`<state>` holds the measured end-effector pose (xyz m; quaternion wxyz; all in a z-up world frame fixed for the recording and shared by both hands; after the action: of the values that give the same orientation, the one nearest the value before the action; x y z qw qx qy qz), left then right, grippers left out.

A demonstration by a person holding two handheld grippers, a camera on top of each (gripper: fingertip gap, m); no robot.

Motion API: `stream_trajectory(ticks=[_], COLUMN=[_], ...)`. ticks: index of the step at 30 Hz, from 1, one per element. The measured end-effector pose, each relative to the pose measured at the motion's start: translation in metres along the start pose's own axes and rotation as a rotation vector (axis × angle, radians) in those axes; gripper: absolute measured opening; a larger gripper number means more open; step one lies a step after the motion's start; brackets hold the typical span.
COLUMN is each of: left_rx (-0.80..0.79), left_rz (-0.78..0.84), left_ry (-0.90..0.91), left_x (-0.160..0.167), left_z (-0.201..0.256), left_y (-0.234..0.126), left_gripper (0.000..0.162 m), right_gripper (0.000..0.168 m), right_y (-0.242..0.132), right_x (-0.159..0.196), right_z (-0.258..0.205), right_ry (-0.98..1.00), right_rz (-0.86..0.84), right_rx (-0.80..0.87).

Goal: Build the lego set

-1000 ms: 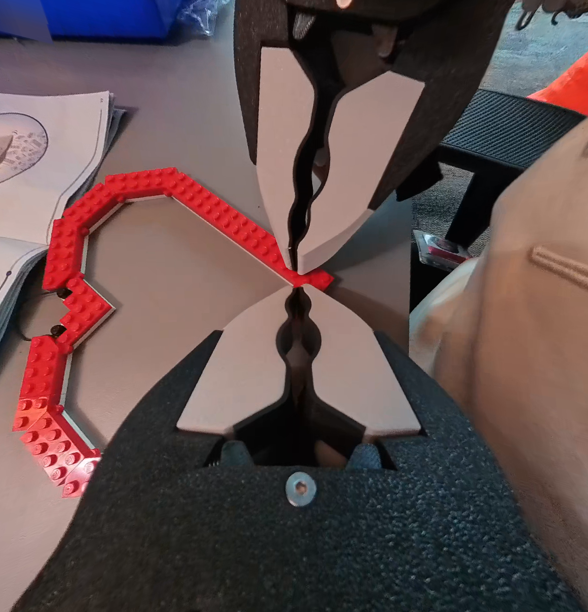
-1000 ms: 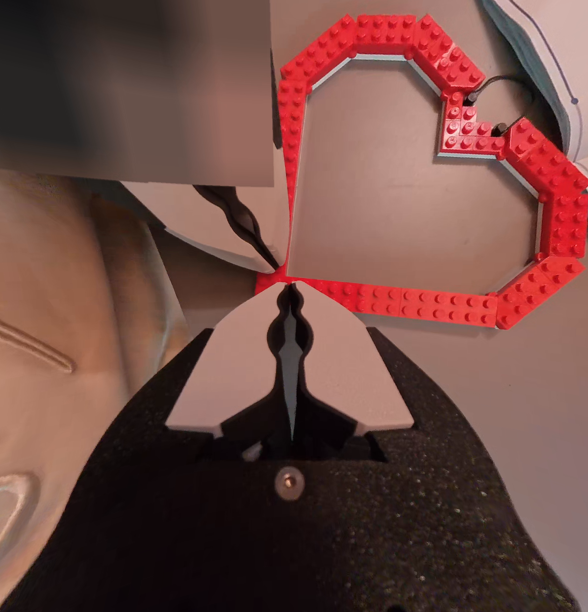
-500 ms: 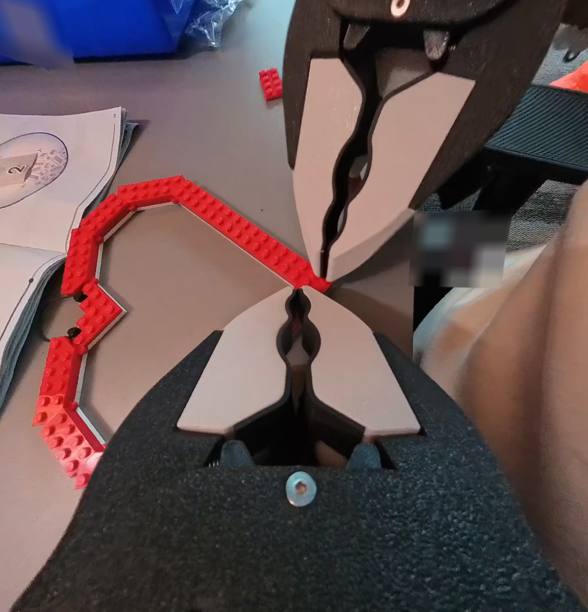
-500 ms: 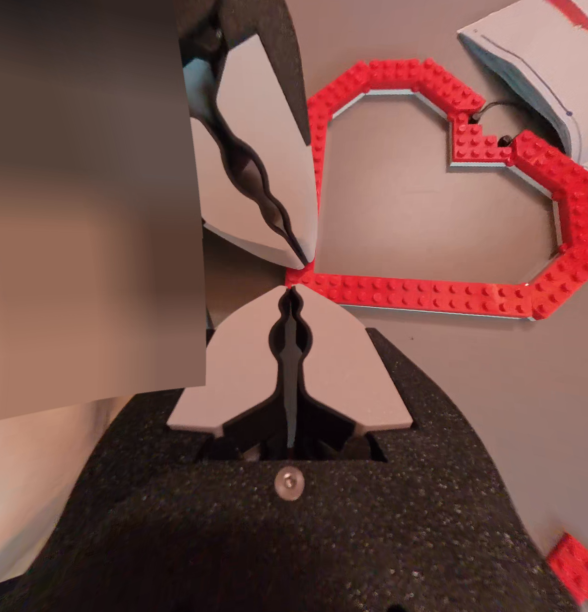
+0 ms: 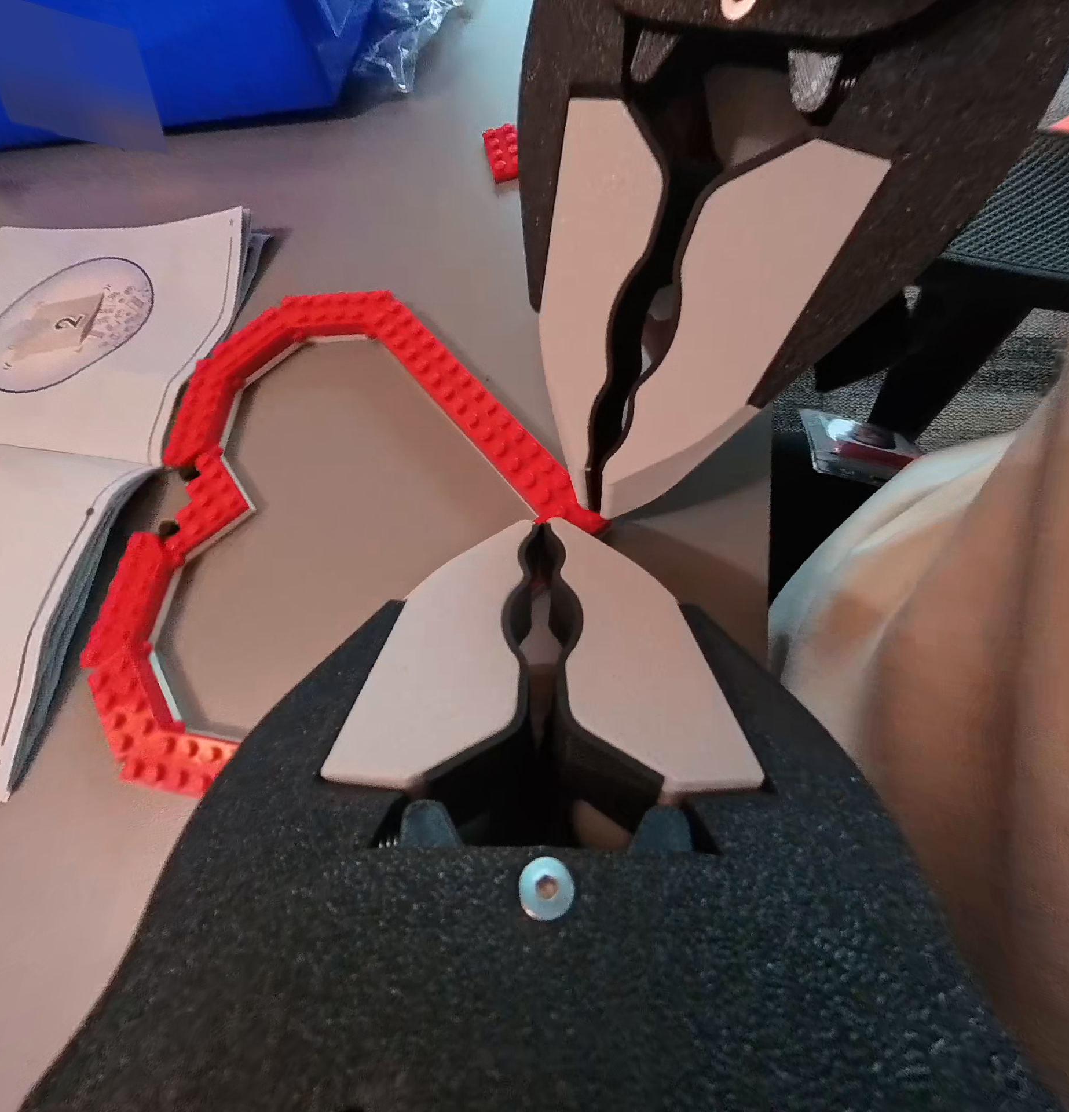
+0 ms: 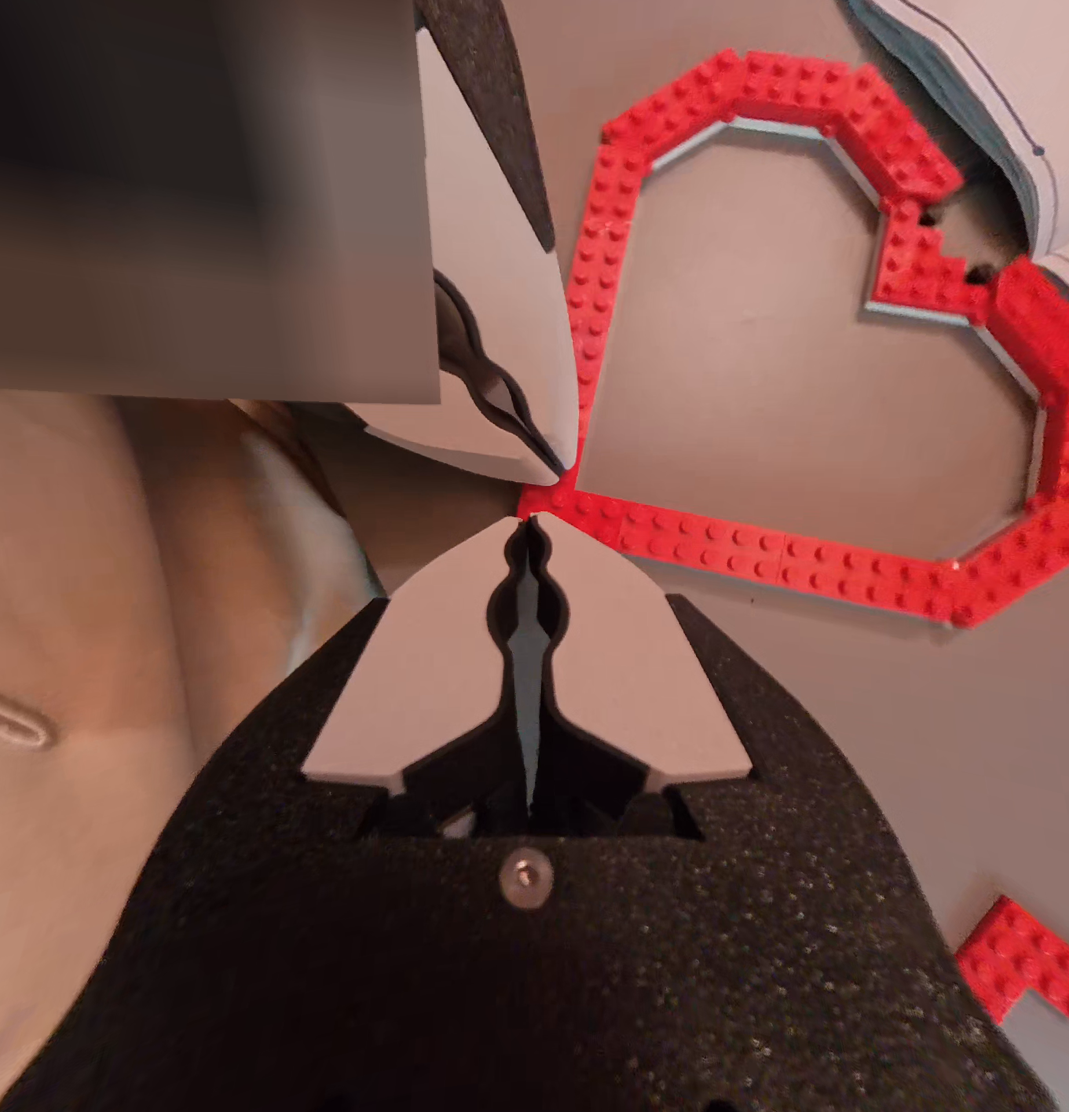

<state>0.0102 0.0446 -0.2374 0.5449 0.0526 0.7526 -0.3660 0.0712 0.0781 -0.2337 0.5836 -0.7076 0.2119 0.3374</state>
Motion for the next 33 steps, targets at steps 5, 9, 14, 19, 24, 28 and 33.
stream_trajectory(ticks=[5, 9, 14, 19, 24, 28, 33], left_rx=[-0.022, -0.013, -0.067, -0.042, -0.022, -0.028, -0.041], left_rz=[0.054, 0.186, 0.106, 0.007, -0.04, -0.062, -0.06], left_ry=[-0.06, -0.15, -0.069, -0.039, -0.07, -0.044, -0.025], left_x=[-0.002, -0.01, -0.004, 0.002, 0.002, 0.001, -0.001], left_z=[-0.004, -0.001, 0.0, 0.004, 0.001, 0.002, 0.006], left_y=[-0.008, -0.029, -0.015, -0.005, -0.004, -0.004, -0.004], left_gripper=[0.001, 0.007, 0.007, 0.0, 0.001, 0.001, 0.0], right_gripper=[0.0, 0.005, 0.007, 0.0, 0.001, 0.002, 0.0], right_y=[-0.005, -0.022, -0.008, 0.001, 0.001, 0.002, 0.001], right_x=[-0.004, -0.006, -0.006, 0.0, 0.0, -0.003, -0.003], right_z=[0.004, 0.016, 0.017, 0.022, 0.021, 0.019, 0.02], right_ry=[-0.017, 0.012, -0.015, 0.0, 0.008, -0.065, -0.109], right_rz=[0.156, 0.249, 0.213, 0.167, 0.1, 0.029, 0.069], right_rx=[-0.098, -0.068, -0.058, -0.032, -0.001, 0.038, -0.019])
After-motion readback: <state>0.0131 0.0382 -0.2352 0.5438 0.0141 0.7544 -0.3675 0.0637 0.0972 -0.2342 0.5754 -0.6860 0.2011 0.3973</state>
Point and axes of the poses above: each gripper's, where its closed fingertips meet, y out along the fingers, x out of its underside, z = x × y across the jaws, the point moved 5 cm from there along -y, back along the fingers, and after that the axes turned 9 degrees about z, right-handed, at the moved point
